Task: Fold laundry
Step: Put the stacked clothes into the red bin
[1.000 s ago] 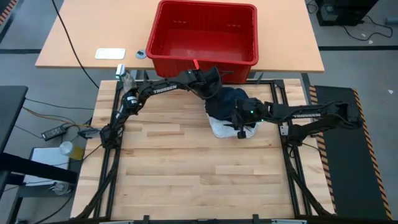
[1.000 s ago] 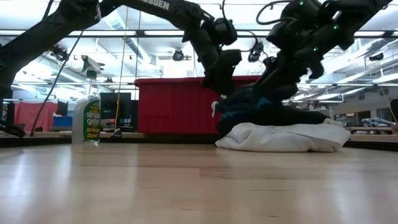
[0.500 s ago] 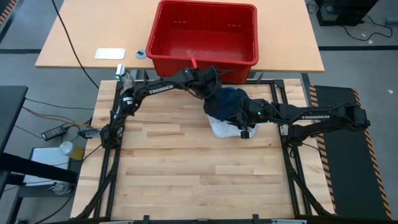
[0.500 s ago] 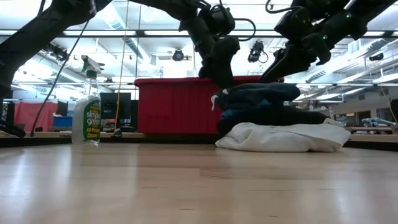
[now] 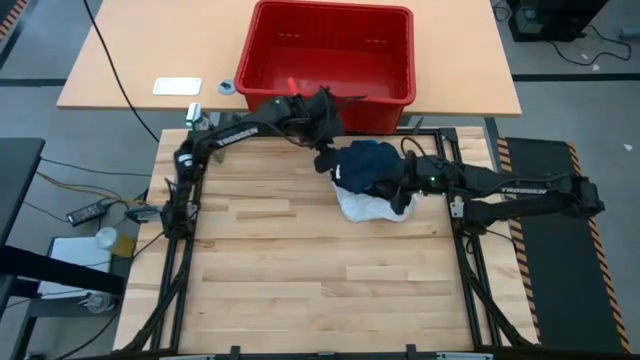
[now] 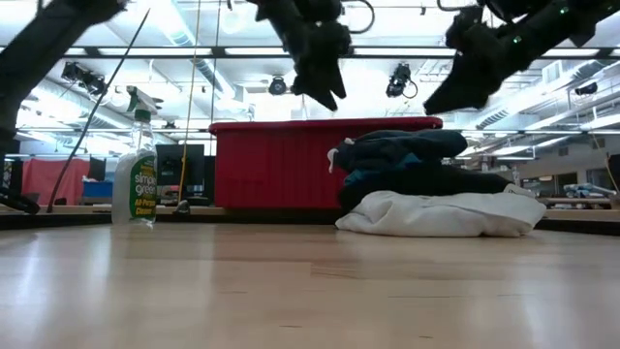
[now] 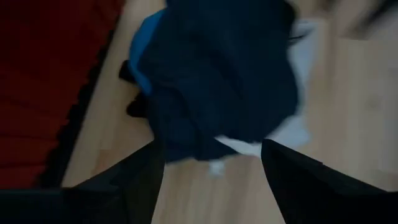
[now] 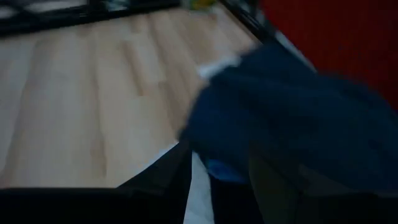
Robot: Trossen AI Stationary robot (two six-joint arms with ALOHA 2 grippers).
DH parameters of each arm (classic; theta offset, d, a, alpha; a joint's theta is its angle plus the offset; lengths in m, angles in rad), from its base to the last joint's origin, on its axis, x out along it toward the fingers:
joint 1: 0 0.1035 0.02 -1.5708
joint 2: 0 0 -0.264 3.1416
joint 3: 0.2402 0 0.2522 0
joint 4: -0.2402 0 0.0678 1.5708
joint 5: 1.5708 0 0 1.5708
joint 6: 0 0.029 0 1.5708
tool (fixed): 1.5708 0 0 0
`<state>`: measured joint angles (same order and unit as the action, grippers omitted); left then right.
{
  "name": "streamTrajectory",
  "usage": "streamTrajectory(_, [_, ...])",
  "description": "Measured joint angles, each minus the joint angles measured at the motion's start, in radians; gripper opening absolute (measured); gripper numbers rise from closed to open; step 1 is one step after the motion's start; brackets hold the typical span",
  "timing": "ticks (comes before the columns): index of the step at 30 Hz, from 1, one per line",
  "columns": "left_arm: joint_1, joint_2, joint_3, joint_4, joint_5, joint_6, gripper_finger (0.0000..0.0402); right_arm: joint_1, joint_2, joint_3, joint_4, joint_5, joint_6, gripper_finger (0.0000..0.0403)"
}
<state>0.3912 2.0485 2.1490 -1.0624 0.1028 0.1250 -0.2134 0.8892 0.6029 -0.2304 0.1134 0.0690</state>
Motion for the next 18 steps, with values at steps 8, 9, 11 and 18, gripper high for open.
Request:
streamTrajectory(8, [-0.065,-0.222,-0.463,0.269,0.099,-0.064,0.0232,-0.046,-0.006,0.135,-0.265,0.061,0.167,0.0160])
streamTrajectory(9, [-0.083,-0.257,-0.542,0.339,0.100,-0.100,0.0228,-0.053,-0.002,0.162,-0.306,0.062,0.175,0.0160])
streamTrajectory(11, [-0.120,-0.306,-0.683,0.486,0.101,-0.187,0.0219,-0.067,0.008,0.219,-0.412,0.055,0.193,0.0160])
streamTrajectory(18, [-0.273,-0.273,-0.953,1.031,0.029,-0.392,0.0197,-0.077,0.058,0.372,-0.664,-0.003,0.250,0.0160])
